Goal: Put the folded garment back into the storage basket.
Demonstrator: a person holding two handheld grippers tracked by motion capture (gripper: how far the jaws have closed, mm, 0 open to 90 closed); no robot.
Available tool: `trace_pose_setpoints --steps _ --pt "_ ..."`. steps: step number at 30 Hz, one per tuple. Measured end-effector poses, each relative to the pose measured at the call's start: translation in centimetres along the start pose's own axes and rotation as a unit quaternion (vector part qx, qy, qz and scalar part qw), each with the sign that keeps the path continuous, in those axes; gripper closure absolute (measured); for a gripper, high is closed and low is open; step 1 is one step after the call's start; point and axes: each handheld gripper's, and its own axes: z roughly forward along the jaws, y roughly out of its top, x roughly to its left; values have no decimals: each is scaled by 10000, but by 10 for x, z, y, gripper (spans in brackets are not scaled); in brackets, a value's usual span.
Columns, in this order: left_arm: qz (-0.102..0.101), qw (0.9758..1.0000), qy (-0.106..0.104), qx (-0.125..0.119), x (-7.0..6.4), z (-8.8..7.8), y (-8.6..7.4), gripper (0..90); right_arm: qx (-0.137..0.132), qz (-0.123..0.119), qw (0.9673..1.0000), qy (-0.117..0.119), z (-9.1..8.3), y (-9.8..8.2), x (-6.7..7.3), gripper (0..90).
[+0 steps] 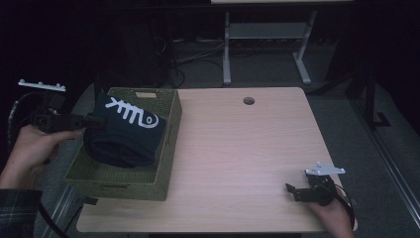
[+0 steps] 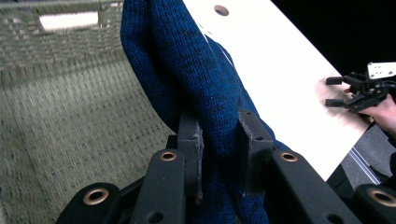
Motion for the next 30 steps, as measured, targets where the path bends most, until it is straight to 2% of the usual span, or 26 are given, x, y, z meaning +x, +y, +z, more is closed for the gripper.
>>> trace_pose_setpoints --steps 7,9,27,30 --pt "-209 9997 9 96 17 14 -11 740 -5 8 10000 3 0 0 0 97" --pt "-306 9994 -70 117 22 22 -16 740 -1 -1 10000 -5 0 0 0 97" --pt "-518 9974 -273 418 40 63 -35 738 -1 -1 10000 -1 0 0 0 97" --pt "-487 9972 -162 538 44 70 -39 733 0 -1 10000 -5 0 0 0 97"
